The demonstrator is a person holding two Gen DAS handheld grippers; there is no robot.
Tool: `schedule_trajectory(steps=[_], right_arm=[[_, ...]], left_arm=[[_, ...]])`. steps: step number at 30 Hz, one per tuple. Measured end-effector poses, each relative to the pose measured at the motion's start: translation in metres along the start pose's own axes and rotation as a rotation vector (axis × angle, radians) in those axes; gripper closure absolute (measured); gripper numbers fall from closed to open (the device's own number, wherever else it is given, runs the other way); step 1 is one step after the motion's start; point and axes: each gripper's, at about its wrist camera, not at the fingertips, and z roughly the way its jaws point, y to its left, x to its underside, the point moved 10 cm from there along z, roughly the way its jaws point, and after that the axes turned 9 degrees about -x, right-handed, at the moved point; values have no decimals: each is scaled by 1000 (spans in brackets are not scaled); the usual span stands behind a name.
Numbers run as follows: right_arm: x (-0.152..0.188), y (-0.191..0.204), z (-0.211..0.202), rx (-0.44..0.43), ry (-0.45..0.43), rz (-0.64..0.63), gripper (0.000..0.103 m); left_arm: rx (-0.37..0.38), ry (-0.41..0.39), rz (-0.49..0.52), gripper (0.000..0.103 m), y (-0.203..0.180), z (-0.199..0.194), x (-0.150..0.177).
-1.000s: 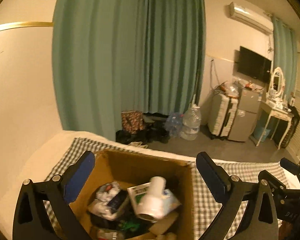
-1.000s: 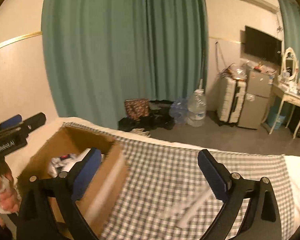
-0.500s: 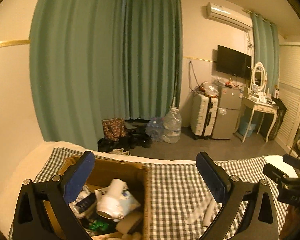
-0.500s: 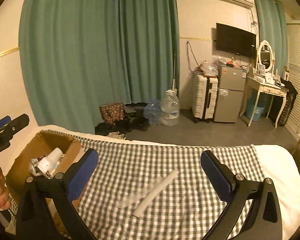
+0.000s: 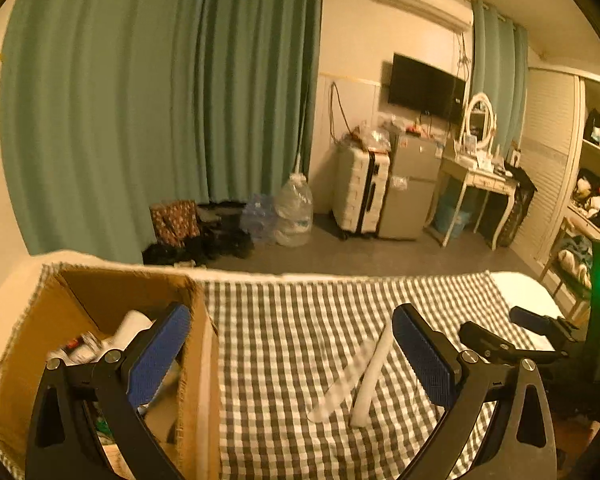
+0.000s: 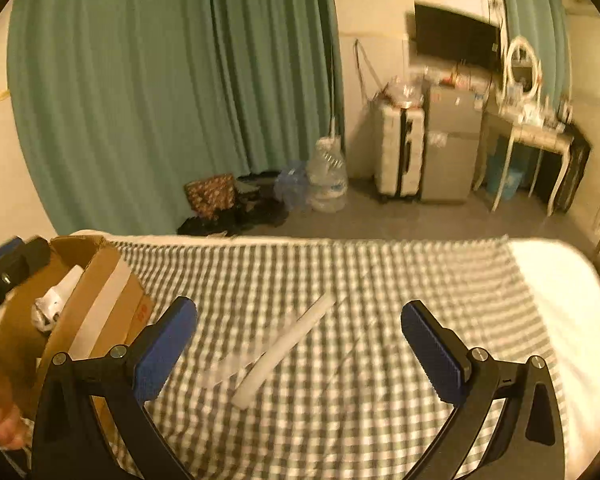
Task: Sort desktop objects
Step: 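Move both tools out of the box back over the comb and white tube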
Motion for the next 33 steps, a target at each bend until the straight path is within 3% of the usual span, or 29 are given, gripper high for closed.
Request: schedule_trajectory(steps=[3, 7, 9, 13, 16, 28, 33], right_arm=[[11, -5, 15, 6, 35, -3, 0], [27, -8, 33, 30, 81, -23, 4], [34, -10, 40, 24, 106, -12, 11], [54, -6, 55, 16, 157, -11, 15], [69, 0, 65, -7, 197, -9, 21], [117, 17, 113, -50, 318, -21, 26], [150, 12, 136, -3, 386, -62, 31]], left_arm=[[3, 22, -14, 0, -1, 11, 8], [22, -5, 8, 2, -14, 14, 11], [17, -12, 40, 12, -21, 17, 13], [31, 19, 85, 37, -36, 34, 23], [54, 58, 91, 41, -47, 52, 33], [21, 216, 125, 41, -48, 99, 79], [25, 263, 121, 41, -44, 111, 96]])
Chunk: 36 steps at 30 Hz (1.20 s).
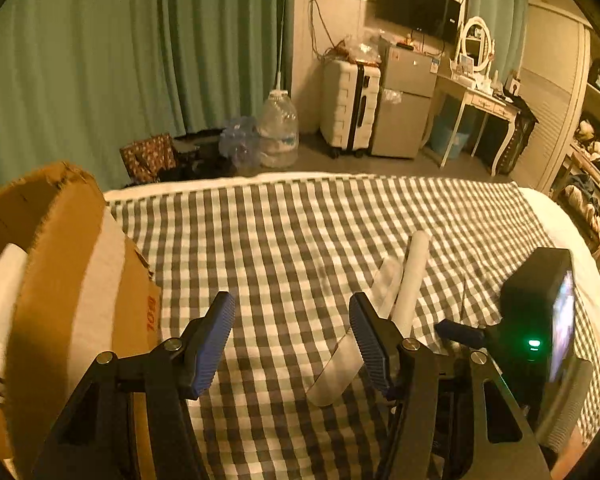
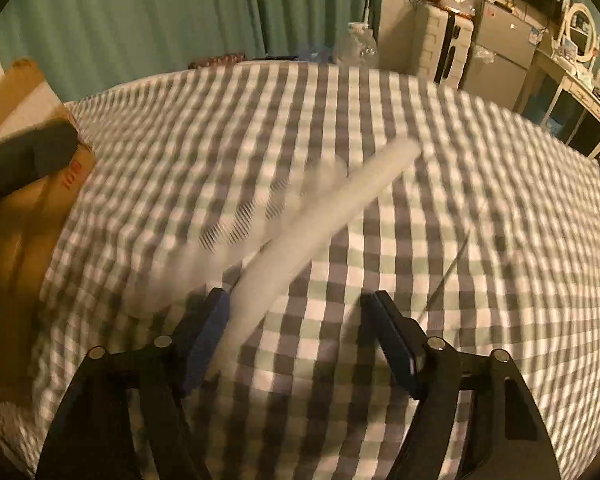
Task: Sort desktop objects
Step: 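Move both tools out of the box back over the comb and white tube, then grasp the clear comb with left tool while right grasps the white tube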
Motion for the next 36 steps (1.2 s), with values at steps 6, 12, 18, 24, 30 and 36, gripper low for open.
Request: schedule_trajectory(steps=[6, 12, 18, 24, 30, 36], right_arm=[[4, 8, -11, -14, -3, -4, 76], [5, 3, -19, -50, -6, 36, 91], [-11, -8, -30, -52, -34, 52, 99], [-26, -51, -44, 2, -79, 130, 103], [-29, -49, -32, -143, -68, 217, 101], [-40, -50, -26, -126, -92, 227, 52]], left_arm=[[33, 41, 23, 41, -15, 14, 15], [38, 57, 73, 41, -32, 19, 25], [61, 61, 51, 39, -37, 22, 21], [49, 81, 120, 39, -51, 32, 35], [51, 171, 175, 39, -62, 53, 61], [60, 130, 175, 39, -68, 59, 59]])
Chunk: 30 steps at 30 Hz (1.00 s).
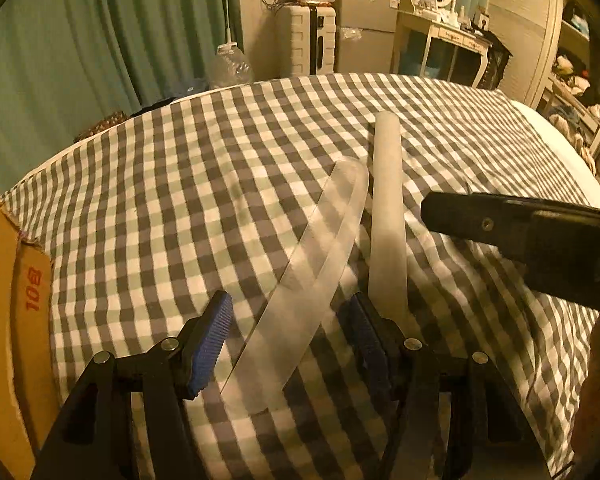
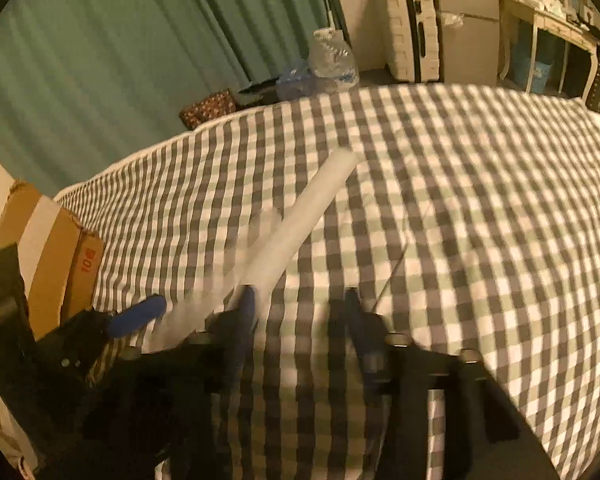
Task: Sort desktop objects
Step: 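Grasp the clear comb with left tool while right grasps the white tube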
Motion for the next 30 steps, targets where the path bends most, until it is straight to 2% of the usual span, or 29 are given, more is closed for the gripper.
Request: schedule_trajectory(steps=[1, 3, 5, 11, 13, 15, 18, 20, 21, 24, 27, 30], right_arm=[[-5, 0, 1, -3, -7, -9, 52], [-9, 1, 4, -8, -9, -15, 45], [-9, 2, 10, -12, -3, -19, 42], [-13, 0, 28, -24, 11, 3, 40], [-17, 1, 33, -27, 9, -1, 39], [-18, 2, 39, -15, 13, -13, 39], [-15, 5, 44, 17, 11, -57, 37], [-13, 10, 46, 20, 16, -91, 44], [-13, 12, 47, 26, 13, -103, 56], [-12, 8, 47, 45, 6, -110, 78], [-12, 5, 41, 25, 3, -88, 89], [-13, 8, 31, 36, -16, -98, 92]], left_arm=[[1, -7, -6, 41, 0, 2, -1], [12, -15, -18, 56, -1, 4, -3], [16, -15, -17, 77, -4, -2, -7], [-22, -34, 10, 77, 1, -9, -15], [-45, -43, -10, 77, 11, -12, -20], [-38, -53, -52, 77, 22, -17, -25], [-59, -82, -58, 77, 32, -24, -30], [-66, -96, -60, 77, 34, -28, -34], [-67, -97, -62, 77, 36, -30, -34], [-69, -112, -64, 77, 38, -37, -39], [-75, -139, -84, 77, 45, -48, -47], [-81, -166, -114, 77, 55, -61, -56]])
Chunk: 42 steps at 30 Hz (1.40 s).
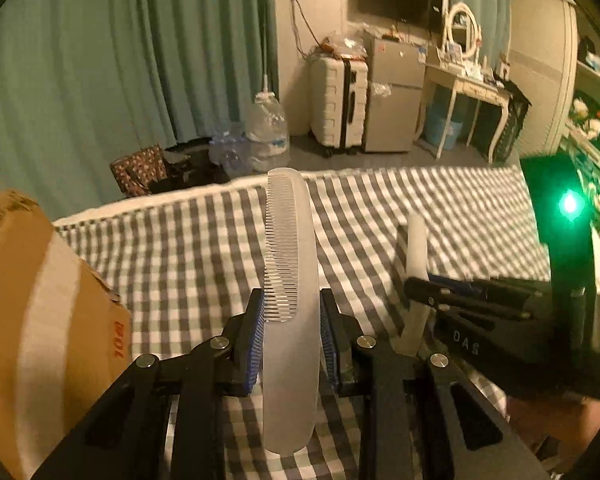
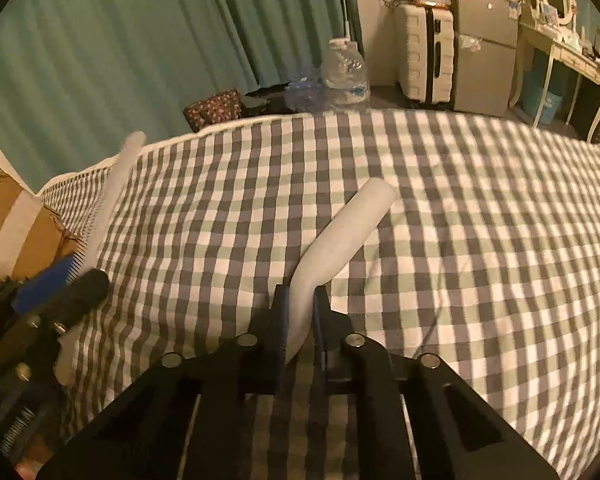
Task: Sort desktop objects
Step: 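Grasp the clear comb with left tool while right grasps the white tube, then lift and carry the comb with left tool while right carries the tube to the box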
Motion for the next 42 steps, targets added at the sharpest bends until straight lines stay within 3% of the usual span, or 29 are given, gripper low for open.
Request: schedule_trajectory(steps=[17, 26, 34, 42], right_arm=[[-37, 30, -115, -6, -211, -11, 93], [-56, 60, -177, -2, -326, -88, 93], [-67, 71, -194, -16, -373, -116, 93], [-56, 88, -178, -52, -340, -123, 93]], left_arm=[[-65, -161, -69, 77, 30, -90, -49], [-68, -234, -79, 77, 36, -139, -53], [-105, -259, -73, 77, 39, -148, -61], [-119, -274, -99, 77, 65, -161, -57]])
